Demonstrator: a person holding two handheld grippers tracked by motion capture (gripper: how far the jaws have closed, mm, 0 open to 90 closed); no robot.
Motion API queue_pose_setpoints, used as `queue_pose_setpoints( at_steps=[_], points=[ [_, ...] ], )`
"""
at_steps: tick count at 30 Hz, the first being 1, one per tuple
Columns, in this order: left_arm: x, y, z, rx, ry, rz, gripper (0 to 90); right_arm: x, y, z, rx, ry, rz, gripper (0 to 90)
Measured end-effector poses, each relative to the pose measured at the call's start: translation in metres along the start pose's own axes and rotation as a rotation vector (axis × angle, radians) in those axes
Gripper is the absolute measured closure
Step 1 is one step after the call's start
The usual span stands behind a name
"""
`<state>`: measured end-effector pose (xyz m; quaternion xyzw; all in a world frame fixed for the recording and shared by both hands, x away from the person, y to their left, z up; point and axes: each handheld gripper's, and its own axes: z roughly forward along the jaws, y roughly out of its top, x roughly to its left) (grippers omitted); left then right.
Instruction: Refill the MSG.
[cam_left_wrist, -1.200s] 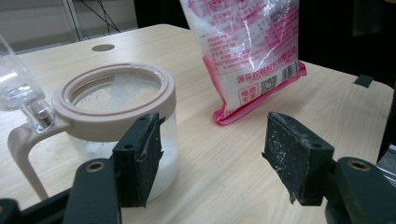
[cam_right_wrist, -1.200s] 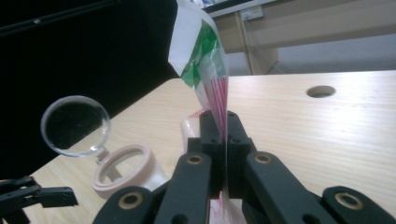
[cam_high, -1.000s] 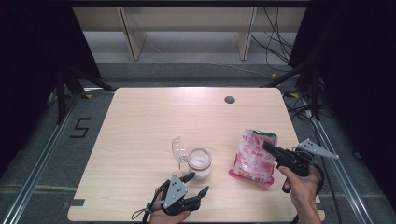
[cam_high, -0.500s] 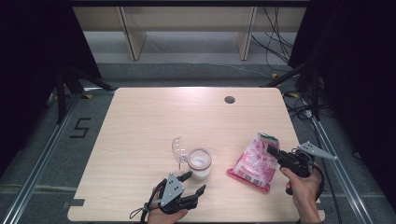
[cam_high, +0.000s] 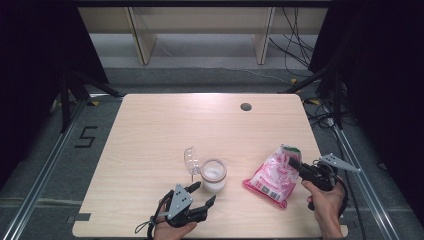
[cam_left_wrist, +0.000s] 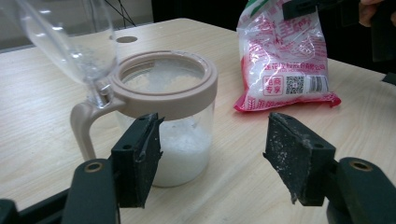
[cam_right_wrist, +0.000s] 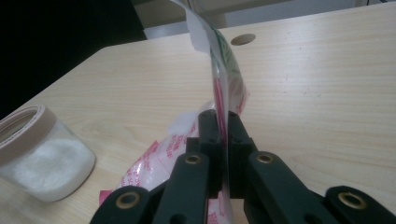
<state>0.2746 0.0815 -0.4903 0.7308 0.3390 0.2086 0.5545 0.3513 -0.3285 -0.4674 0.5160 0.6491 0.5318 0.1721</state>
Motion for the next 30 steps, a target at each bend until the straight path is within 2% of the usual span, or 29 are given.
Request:
queue_pose_setpoints(
  at_steps=[3,4,6,7,9,10,11,12,13,14,16,18,19,21,22,23,24,25,26,28,30],
  points=[
    [0.003,0.0,-0.004,0.013,0.016,0.003,35.1,-0.004,-0.001,0.001,-0.006,-0.012,-0.016,88.8],
    [0.003,0.0,-0.003,0.0,0.012,-0.003,35.1,-0.003,-0.002,0.001,-0.009,-0.013,0.001,88.8],
    [0.006,0.0,-0.006,0.017,0.017,0.02,35.1,-0.003,-0.003,0.001,-0.002,-0.018,-0.001,88.6],
    [0.006,0.0,-0.006,0.013,0.021,0.001,35.1,-0.003,-0.003,0.001,-0.002,-0.018,-0.001,88.6],
    [0.01,0.001,-0.007,0.016,0.021,0.032,35.0,-0.003,-0.003,0.0,0.013,-0.026,0.003,88.2],
    [0.011,0.0,-0.008,0.01,0.024,0.02,34.9,-0.004,-0.003,-0.001,0.023,-0.047,-0.014,88.1],
    [0.012,0.0,-0.008,0.012,0.025,0.013,34.8,-0.003,-0.003,-0.001,0.029,-0.046,-0.008,88.0],
    [0.011,0.0,-0.008,0.007,0.037,-0.014,34.8,-0.005,-0.003,0.0,0.026,-0.05,-0.038,87.8],
    [0.013,0.0,-0.009,0.012,0.037,0.006,34.8,-0.004,-0.004,0.0,0.026,-0.051,-0.017,87.6],
    [0.016,0.0,-0.01,0.014,0.035,0.018,34.8,-0.005,-0.005,0.002,0.001,-0.044,-0.017,87.5],
    [0.016,-0.001,-0.011,0.016,0.048,-0.009,34.8,-0.005,-0.005,0.002,0.004,-0.056,-0.023,86.9],
    [0.02,0.0,-0.012,0.011,0.044,0.011,34.8,-0.004,-0.005,0.001,0.011,-0.057,-0.016,86.1],
    [0.02,-0.001,-0.012,0.01,0.049,0.0,34.8,-0.004,-0.005,0.001,0.012,-0.058,-0.017,85.7],
    [0.021,-0.001,-0.014,0.014,0.064,-0.021,34.8,-0.005,-0.005,0.001,0.012,-0.074,-0.044,83.2],
    [0.023,-0.001,-0.015,0.018,0.062,0.004,34.8,-0.004,-0.006,0.001,0.011,-0.076,-0.042,82.8],
    [0.024,-0.001,-0.015,0.022,0.068,0.001,34.8,-0.004,-0.005,0.001,0.018,-0.069,-0.034,82.4],
    [0.025,-0.002,-0.016,0.023,0.073,-0.002,34.7,-0.004,-0.005,0.001,0.021,-0.081,-0.038,81.7],
    [0.024,-0.002,-0.016,0.018,0.073,-0.025,34.6,-0.004,-0.005,0.0,0.018,-0.091,-0.053,80.1],
    [0.027,-0.002,-0.016,0.023,0.073,-0.001,34.6,-0.003,-0.006,0.0,0.023,-0.091,-0.039,78.2],
    [0.029,-0.003,-0.017,0.027,0.078,-0.002,34.4,-0.003,-0.006,0.0,0.026,-0.117,-0.03,72.9],
    [0.031,-0.003,-0.017,0.027,0.08,-0.001,34.4,-0.004,-0.006,-0.001,0.028,-0.123,-0.055,68.8]
  ],
)
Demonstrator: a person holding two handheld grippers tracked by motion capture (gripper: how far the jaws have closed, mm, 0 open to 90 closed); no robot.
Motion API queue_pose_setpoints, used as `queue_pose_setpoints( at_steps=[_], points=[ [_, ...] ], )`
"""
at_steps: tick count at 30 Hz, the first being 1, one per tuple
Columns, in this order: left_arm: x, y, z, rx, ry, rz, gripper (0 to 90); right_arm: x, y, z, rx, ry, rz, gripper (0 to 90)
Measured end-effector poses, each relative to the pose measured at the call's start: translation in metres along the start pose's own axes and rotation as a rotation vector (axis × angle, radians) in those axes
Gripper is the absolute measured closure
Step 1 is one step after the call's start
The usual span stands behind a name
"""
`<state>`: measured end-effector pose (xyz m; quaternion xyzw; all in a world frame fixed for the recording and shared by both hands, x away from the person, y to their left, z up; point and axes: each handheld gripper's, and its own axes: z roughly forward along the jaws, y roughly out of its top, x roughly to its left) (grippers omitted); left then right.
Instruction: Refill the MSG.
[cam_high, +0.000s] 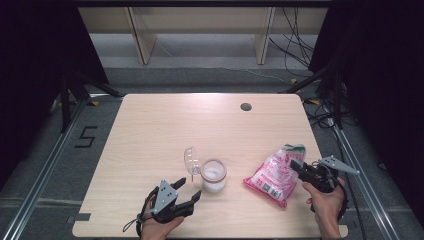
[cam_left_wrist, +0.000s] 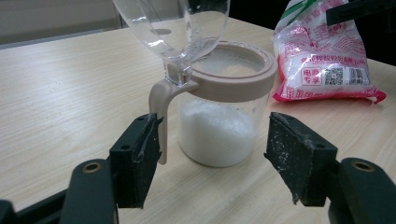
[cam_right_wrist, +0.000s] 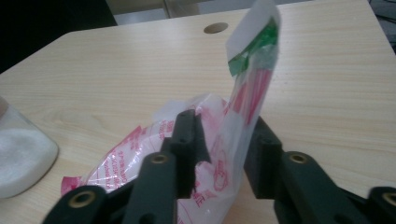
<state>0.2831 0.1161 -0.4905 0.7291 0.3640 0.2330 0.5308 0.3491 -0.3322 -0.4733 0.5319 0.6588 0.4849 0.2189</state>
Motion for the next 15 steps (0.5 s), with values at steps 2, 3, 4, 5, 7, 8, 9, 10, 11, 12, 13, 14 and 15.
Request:
queue_pose_setpoints(
  at_steps=[2,3,4,5,7,8,9,10,11,12,13,14,15],
  points=[
    [0.0,-0.001,0.0,-0.001,0.011,-0.031,34.4,0.004,-0.001,-0.001,-0.002,0.004,0.061,59.4],
    [0.001,-0.001,0.0,0.0,0.012,-0.019,34.4,0.004,-0.001,-0.002,0.002,-0.013,0.084,57.5],
    [0.003,0.0,-0.001,0.001,0.01,-0.007,34.4,0.003,-0.002,-0.002,-0.019,-0.004,0.072,57.0],
    [0.002,-0.001,0.0,0.0,0.013,-0.032,34.4,0.003,-0.002,-0.004,0.0,-0.01,0.071,55.1],
    [0.004,-0.001,-0.001,0.004,0.014,-0.009,34.4,0.005,-0.002,-0.007,0.008,-0.037,0.099,50.9],
    [0.005,-0.001,-0.001,-0.008,0.005,-0.006,34.3,0.002,-0.002,-0.009,0.009,-0.04,0.069,50.5],
    [0.004,-0.002,-0.001,-0.008,0.015,-0.037,34.3,0.002,-0.003,-0.009,0.012,-0.033,0.092,50.3],
    [0.005,-0.001,-0.002,-0.005,0.018,-0.044,34.2,0.001,-0.003,-0.01,0.009,-0.045,0.071,49.2],
    [0.007,-0.001,-0.003,-0.012,0.007,-0.019,34.2,0.001,-0.004,-0.01,-0.016,-0.033,0.094,47.8],
    [0.007,0.0,-0.004,-0.006,0.018,-0.023,34.2,0.002,-0.004,-0.013,0.002,-0.047,0.104,45.8],
    [0.008,0.0,-0.005,-0.005,0.017,-0.018,34.2,0.001,-0.004,-0.013,-0.009,-0.046,0.097,44.6],
    [0.009,0.0,-0.004,-0.01,0.018,-0.026,34.1,0.002,-0.004,-0.015,-0.009,-0.049,0.099,44.3],
    [0.01,0.0,-0.005,-0.008,0.021,-0.015,33.9,0.003,-0.004,-0.015,-0.02,-0.07,0.109,44.0]
  ],
)
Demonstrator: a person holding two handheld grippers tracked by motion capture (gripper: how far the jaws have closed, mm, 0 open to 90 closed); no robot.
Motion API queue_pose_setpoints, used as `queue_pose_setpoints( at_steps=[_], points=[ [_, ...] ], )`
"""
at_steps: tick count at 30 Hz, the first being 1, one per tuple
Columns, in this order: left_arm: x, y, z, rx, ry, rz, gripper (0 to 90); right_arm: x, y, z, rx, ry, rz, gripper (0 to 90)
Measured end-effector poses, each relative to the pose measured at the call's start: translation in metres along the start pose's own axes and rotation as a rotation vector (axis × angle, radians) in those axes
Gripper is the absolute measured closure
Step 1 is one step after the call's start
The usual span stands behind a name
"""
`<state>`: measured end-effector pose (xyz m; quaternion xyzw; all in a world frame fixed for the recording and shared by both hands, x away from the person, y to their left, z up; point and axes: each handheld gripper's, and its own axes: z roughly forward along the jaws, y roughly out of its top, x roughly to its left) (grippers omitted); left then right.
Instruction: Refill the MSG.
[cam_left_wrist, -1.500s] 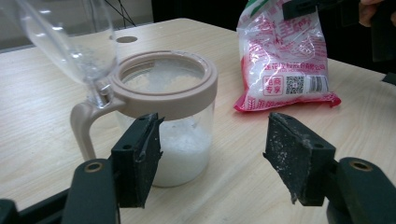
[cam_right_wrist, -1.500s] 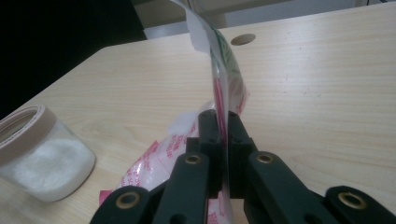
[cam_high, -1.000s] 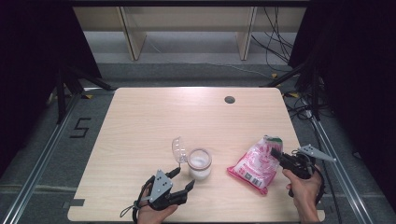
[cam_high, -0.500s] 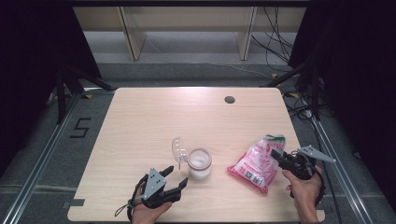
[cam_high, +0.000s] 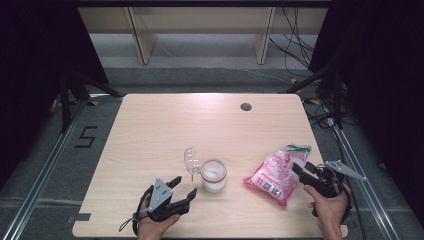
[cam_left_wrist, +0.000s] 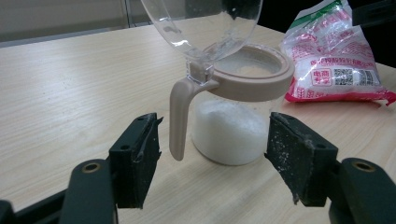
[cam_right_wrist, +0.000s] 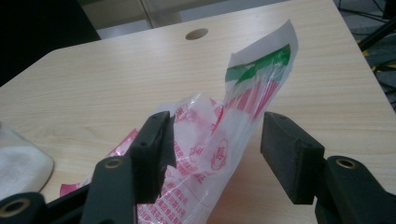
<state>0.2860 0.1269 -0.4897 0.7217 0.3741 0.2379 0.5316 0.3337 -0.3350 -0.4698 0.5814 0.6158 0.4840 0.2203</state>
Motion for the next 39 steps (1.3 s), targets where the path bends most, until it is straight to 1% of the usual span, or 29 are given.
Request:
queue_pose_setpoints(
  at_steps=[1,2,4,5,6,8,9,10,11,12,14,15,16,18,19,20,23,24,25,26,27,30,32,34,35,36,37,38,39],
  points=[
    [0.0,0.0,-0.001,0.002,0.006,-0.009,33.9,0.0,0.0,-0.002,0.001,-0.008,-0.004,43.6],
    [0.002,0.0,-0.001,0.008,0.003,0.001,33.9,0.0,0.0,-0.003,-0.005,0.004,-0.013,43.6],
    [0.004,0.0,-0.001,0.001,0.006,-0.009,33.9,0.001,0.001,-0.007,0.003,-0.031,-0.056,43.8],
    [0.004,0.0,-0.001,0.003,0.008,-0.016,33.9,0.003,0.0,-0.007,-0.014,0.0,-0.026,43.7],
    [0.005,0.0,-0.002,0.011,0.015,-0.01,33.9,0.004,0.0,-0.008,-0.013,-0.021,-0.032,43.7],
    [0.006,-0.001,-0.001,0.004,0.016,-0.036,33.9,0.007,0.0,-0.01,-0.005,-0.009,-0.01,43.2],
    [0.008,0.0,-0.002,0.006,0.016,-0.012,34.0,0.007,0.0,-0.011,-0.001,-0.016,-0.031,43.2],
    [0.009,0.0,-0.002,0.006,0.015,-0.009,34.2,0.008,-0.001,-0.011,-0.026,0.012,-0.024,42.9],
    [0.01,0.0,-0.002,0.01,0.022,-0.018,34.3,0.011,0.0,-0.012,-0.016,0.005,-0.002,42.7],
    [0.011,0.0,-0.002,0.006,0.02,-0.014,34.4,0.011,0.0,-0.011,-0.032,0.001,-0.027,42.5],
    [0.012,0.0,-0.002,0.007,0.03,-0.023,34.4,0.014,0.0,-0.013,-0.037,0.016,-0.033,42.1],
    [0.013,0.0,-0.002,0.004,0.027,-0.024,34.4,0.017,-0.001,-0.012,-0.044,0.038,-0.029,41.9],
    [0.014,0.001,-0.003,0.013,0.031,-0.014,34.4,0.02,-0.001,-0.013,-0.036,0.037,-0.026,41.5],
    [0.015,0.002,-0.003,0.01,0.033,-0.018,34.6,0.023,-0.001,-0.014,-0.007,0.046,-0.054,41.0],
    [0.015,0.002,-0.003,0.009,0.037,-0.027,34.6,0.025,-0.002,-0.013,-0.012,0.061,-0.071,40.8],
    [0.016,0.002,-0.003,0.014,0.037,-0.016,34.6,0.03,-0.004,-0.012,-0.022,0.065,-0.047,40.6],
    [0.018,0.003,-0.003,0.015,0.039,-0.024,34.9,0.033,-0.005,-0.011,0.0,0.089,-0.114,40.0],
    [0.018,0.003,-0.003,0.015,0.044,-0.035,35.2,0.039,-0.006,-0.011,-0.005,0.094,-0.078,39.9],
    [0.02,0.004,-0.003,0.013,0.038,-0.022,35.2,0.042,-0.007,-0.012,0.016,0.109,-0.075,39.8],
    [0.021,0.004,-0.003,0.012,0.038,-0.023,35.2,0.043,-0.007,-0.012,0.014,0.108,-0.108,39.6],
    [0.021,0.005,-0.003,0.012,0.036,-0.019,35.2,0.044,-0.008,-0.011,0.007,0.12,-0.121,39.5],
    [0.023,0.007,-0.004,0.018,0.047,-0.024,35.4,0.052,-0.01,-0.013,0.021,0.126,-0.119,39.4],
    [0.024,0.008,-0.003,0.017,0.046,-0.024,35.6,0.052,-0.011,-0.013,0.025,0.134,-0.163,39.3],
    [0.025,0.009,-0.002,0.016,0.048,-0.025,35.5,0.057,-0.014,-0.013,0.024,0.143,-0.139,39.2],
    [0.026,0.01,-0.002,0.019,0.049,-0.026,35.5,0.056,-0.014,-0.013,0.031,0.154,-0.168,39.2],
    [0.026,0.01,-0.002,0.02,0.056,-0.03,35.5,0.061,-0.015,-0.016,0.056,0.147,-0.13,39.2],
    [0.027,0.011,-0.002,0.019,0.056,-0.024,35.4,0.058,-0.015,-0.014,0.034,0.163,-0.175,39.2],
    [0.027,0.011,-0.003,0.021,0.054,-0.021,35.3,0.064,-0.017,-0.016,0.041,0.17,-0.111,39.2],
    [0.028,0.012,-0.003,0.019,0.054,-0.02,35.2,0.06,-0.017,-0.016,0.044,0.155,-0.171,39.2]
  ],
)
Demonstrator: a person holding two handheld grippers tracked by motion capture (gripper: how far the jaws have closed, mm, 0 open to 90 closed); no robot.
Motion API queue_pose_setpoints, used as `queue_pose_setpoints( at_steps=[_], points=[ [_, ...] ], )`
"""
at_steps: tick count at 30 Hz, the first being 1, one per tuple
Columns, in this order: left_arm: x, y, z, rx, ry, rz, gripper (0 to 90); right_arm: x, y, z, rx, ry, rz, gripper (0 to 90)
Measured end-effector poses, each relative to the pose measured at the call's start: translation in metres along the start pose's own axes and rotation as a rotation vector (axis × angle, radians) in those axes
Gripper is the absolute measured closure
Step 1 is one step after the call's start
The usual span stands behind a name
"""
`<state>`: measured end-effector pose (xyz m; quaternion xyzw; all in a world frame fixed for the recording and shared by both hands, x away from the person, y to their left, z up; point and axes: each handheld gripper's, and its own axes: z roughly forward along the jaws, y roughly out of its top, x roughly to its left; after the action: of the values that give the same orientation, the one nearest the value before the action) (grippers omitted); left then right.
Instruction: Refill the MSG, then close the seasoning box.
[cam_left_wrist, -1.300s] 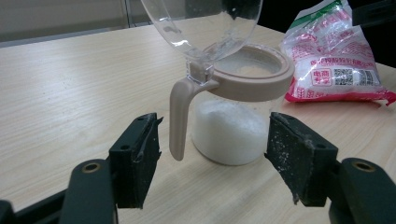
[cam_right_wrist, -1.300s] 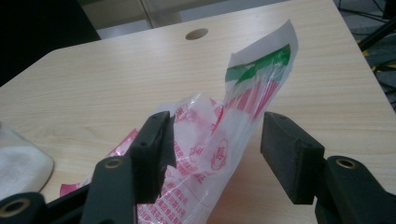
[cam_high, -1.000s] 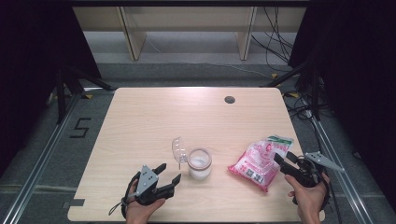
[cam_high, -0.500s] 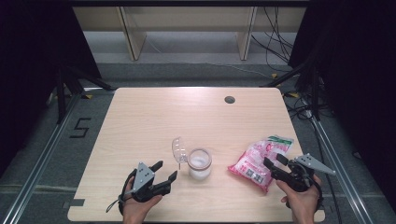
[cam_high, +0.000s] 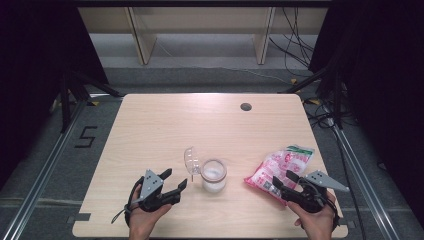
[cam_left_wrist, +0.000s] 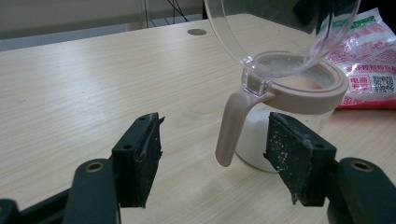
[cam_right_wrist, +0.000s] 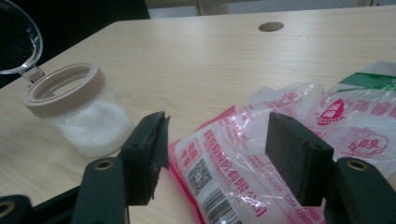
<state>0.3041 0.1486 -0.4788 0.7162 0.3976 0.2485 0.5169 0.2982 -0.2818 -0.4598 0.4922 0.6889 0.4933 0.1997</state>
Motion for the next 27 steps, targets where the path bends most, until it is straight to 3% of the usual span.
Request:
queue_pose_setpoints(
  at_steps=[3,4,6,7,10,11,12,13,16,17,18,19,23,25,27],
  points=[
    [0.001,0.001,-0.001,-0.001,0.008,-0.003,35.0,0.002,-0.002,0.0,-0.004,0.012,-0.011,39.2],
    [0.001,0.002,0.0,0.001,0.007,0.002,35.1,0.007,-0.003,-0.002,0.0,0.022,0.035,39.2],
    [0.0,0.003,0.0,0.006,0.013,-0.011,35.0,0.004,-0.005,-0.001,-0.007,0.018,-0.017,39.2],
    [0.002,0.004,0.0,0.006,0.009,0.014,34.9,0.009,-0.006,-0.004,0.019,0.029,0.034,39.2],
    [0.004,0.006,0.0,0.005,0.009,0.015,34.9,0.01,-0.007,-0.004,0.028,0.036,-0.018,39.0],
    [0.003,0.007,0.0,0.003,0.016,-0.009,35.0,0.014,-0.008,-0.006,0.037,0.042,0.026,39.1],
    [0.005,0.007,-0.001,0.004,0.016,0.008,35.2,0.015,-0.01,-0.004,0.013,0.042,0.01,39.0],
    [0.005,0.008,-0.001,0.006,0.017,0.014,35.4,0.014,-0.01,-0.005,0.025,0.059,-0.009,39.0],
    [0.008,0.008,0.0,0.001,0.011,0.023,38.2,0.019,-0.014,-0.005,0.024,0.065,0.003,39.0],
    [0.009,0.009,0.0,-0.002,0.005,0.027,42.2,0.021,-0.014,-0.008,0.053,0.06,0.024,39.0],
    [0.008,0.008,0.0,-0.008,-0.001,0.025,45.3,0.018,-0.016,-0.005,0.026,0.05,-0.03,39.0],
    [0.008,0.008,0.001,-0.015,-0.004,0.029,48.0,0.017,-0.016,-0.005,0.036,0.063,-0.032,39.0],
    [0.009,0.009,0.003,-0.035,-0.004,0.062,66.2,0.02,-0.017,-0.008,0.034,0.071,-0.014,39.0],
    [0.01,0.011,0.003,-0.039,0.003,0.076,72.3,0.023,-0.018,-0.009,0.052,0.07,0.019,39.0],
    [0.01,0.012,0.002,-0.048,0.006,0.087,77.6,0.021,-0.019,-0.008,0.044,0.079,-0.02,39.0]
  ],
)
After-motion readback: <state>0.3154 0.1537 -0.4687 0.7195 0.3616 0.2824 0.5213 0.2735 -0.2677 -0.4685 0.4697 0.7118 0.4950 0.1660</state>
